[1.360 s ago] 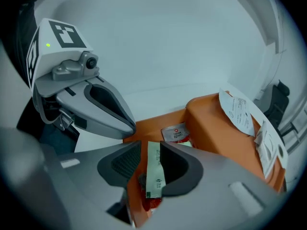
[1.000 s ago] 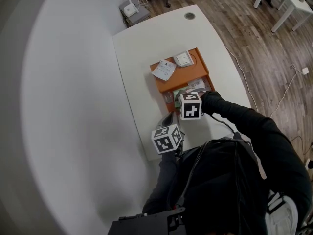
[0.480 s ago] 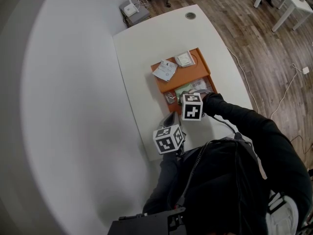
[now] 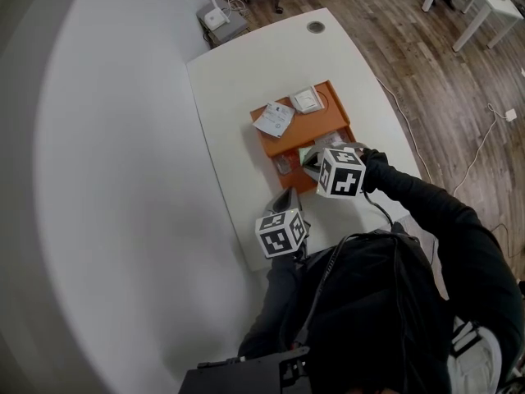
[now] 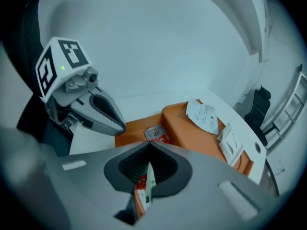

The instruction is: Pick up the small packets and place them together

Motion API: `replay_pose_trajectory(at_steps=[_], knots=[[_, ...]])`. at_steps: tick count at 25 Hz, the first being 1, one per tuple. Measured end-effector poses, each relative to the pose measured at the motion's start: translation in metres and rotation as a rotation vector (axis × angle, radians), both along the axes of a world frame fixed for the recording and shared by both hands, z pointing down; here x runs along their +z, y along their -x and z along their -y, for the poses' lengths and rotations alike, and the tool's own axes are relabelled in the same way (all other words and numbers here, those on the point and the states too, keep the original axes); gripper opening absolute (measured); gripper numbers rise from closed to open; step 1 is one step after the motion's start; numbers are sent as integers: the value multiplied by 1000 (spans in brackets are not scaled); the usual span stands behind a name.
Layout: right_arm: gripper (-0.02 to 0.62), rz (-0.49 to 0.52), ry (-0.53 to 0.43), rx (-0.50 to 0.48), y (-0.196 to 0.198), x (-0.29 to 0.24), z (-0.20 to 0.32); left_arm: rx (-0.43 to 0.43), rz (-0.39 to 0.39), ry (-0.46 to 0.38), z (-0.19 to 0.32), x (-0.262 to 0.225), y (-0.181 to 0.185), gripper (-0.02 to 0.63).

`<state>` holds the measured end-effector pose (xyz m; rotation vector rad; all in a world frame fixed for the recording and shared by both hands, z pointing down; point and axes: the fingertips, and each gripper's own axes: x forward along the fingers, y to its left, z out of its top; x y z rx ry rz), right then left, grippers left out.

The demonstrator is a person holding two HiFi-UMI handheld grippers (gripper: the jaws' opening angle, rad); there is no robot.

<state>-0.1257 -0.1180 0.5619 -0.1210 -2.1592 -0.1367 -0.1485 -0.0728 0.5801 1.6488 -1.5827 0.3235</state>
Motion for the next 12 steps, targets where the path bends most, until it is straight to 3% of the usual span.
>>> replay_pose_trajectory(at_steps=[6,12], knots=[[3,126,51,93,-27,-55,16,2,4,3,0,0,0,-5],[3,241,-35,226,-56,-108,59,3,11,3,2,2,-1,-5]])
